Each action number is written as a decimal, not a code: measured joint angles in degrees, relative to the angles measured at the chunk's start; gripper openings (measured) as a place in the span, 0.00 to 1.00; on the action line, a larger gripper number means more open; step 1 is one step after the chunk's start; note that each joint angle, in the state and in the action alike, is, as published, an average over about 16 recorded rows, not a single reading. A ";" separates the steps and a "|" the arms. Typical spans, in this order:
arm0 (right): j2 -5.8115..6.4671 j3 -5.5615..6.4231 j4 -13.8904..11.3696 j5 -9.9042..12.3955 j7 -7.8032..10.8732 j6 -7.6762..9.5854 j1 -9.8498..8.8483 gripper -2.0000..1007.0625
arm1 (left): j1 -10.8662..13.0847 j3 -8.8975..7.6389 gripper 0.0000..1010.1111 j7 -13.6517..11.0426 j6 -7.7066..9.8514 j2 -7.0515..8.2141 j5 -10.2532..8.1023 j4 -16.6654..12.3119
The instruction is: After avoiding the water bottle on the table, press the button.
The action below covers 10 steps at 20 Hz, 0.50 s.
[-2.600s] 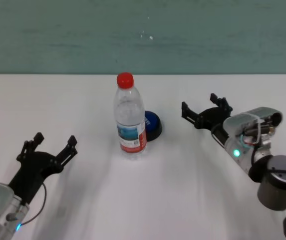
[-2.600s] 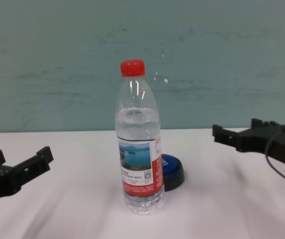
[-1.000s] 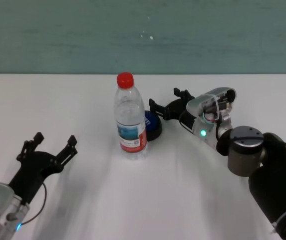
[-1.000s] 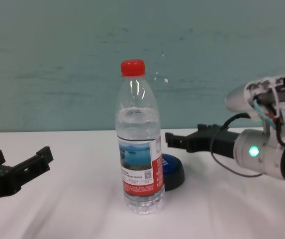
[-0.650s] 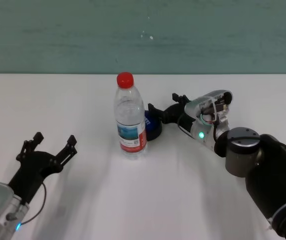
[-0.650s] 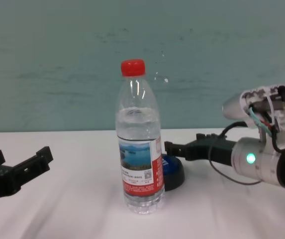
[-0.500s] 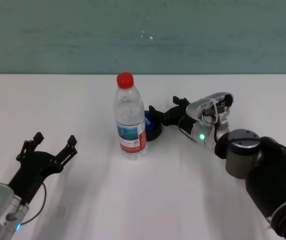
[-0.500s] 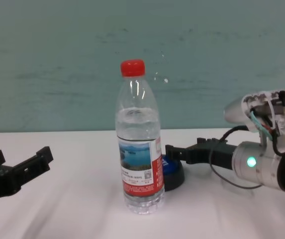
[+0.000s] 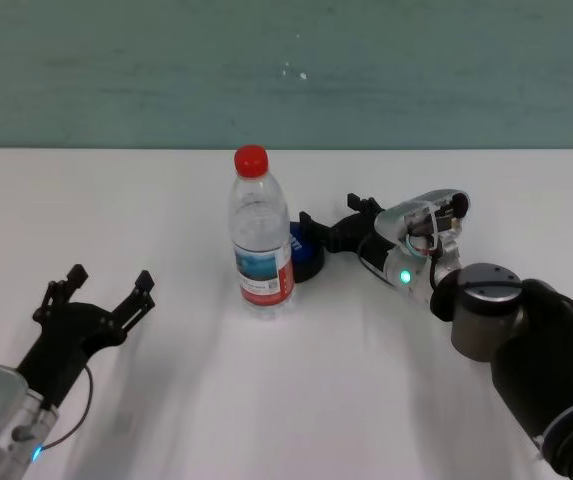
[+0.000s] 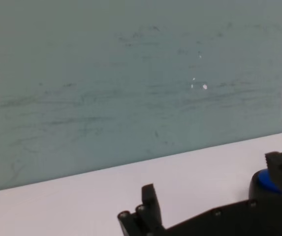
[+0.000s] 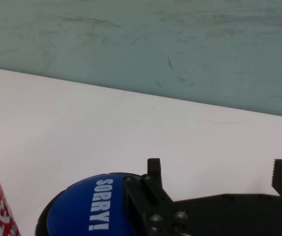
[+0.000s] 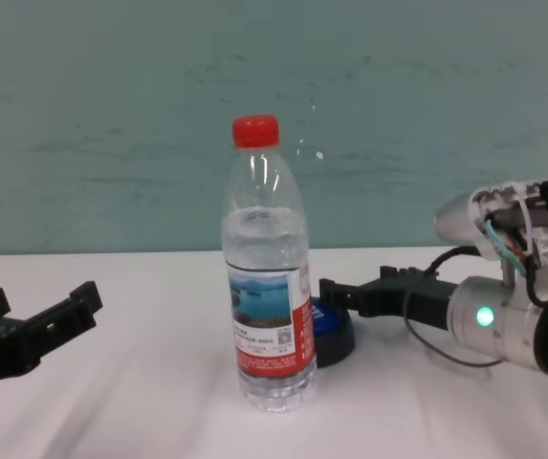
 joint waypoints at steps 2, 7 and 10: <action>0.08 0.01 -0.37 0.01 -0.08 -0.02 -0.18 1.00 | 0.00 0.00 1.00 0.00 0.00 0.00 0.00 0.00; 0.45 0.08 -1.99 -0.03 -0.49 -0.05 -0.89 1.00 | 0.00 0.00 1.00 0.00 0.00 0.00 0.00 0.00; 0.73 0.15 -3.26 -0.09 -0.80 -0.08 -1.42 1.00 | 0.00 0.00 1.00 0.00 0.00 0.00 0.00 0.00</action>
